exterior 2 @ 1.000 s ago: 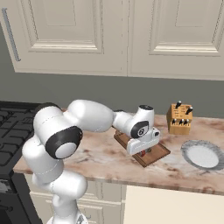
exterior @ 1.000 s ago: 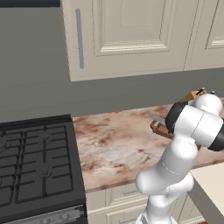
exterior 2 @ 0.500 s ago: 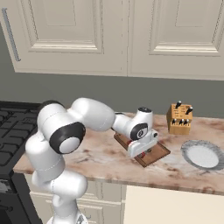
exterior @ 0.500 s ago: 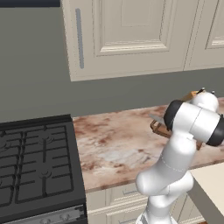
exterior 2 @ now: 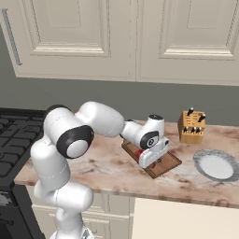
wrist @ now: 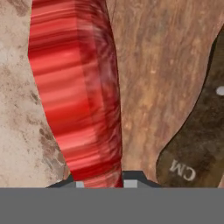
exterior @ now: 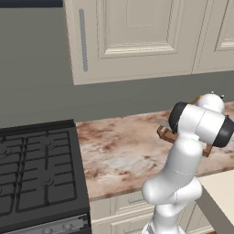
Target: Pick up the knife from the drawer and place it on the cutting board. Then place the meat from the plate to the cutting board.
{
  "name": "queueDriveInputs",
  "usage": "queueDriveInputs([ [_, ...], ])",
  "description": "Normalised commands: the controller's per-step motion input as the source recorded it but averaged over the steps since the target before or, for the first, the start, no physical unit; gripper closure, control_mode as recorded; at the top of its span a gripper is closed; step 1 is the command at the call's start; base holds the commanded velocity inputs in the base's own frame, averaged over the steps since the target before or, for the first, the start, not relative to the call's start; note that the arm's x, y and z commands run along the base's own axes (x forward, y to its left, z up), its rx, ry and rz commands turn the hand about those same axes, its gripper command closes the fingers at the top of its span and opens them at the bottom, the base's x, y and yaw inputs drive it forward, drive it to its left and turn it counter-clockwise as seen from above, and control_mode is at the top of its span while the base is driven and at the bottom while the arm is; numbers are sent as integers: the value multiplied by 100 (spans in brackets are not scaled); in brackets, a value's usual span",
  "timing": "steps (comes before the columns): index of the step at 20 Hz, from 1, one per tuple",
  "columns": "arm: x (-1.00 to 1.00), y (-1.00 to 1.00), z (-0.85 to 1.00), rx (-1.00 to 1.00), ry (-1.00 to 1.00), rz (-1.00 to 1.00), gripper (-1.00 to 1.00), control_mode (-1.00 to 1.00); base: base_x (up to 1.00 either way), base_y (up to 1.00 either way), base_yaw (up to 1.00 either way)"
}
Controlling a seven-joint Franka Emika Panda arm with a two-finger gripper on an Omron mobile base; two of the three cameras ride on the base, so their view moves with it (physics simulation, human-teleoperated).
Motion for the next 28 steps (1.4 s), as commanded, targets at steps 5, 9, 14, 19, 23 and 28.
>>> queueDriveInputs([
  [5,2,-5,-7,0,-6,3,-100,-100,0,0,0],
  [9,0,-1,-1,1,-8,2,-100,-100,0,0,0],
  [14,0,-14,0,3,-6,2,-100,-100,0,0,0],
  [19,-3,-19,0,3,-7,1,-100,-100,0,0,0],
  [23,-10,-8,35,0,-2,-1,-100,-100,0,0,0],
  [28,0,-9,59,0,1,-4,-100,-100,0,0,0],
])
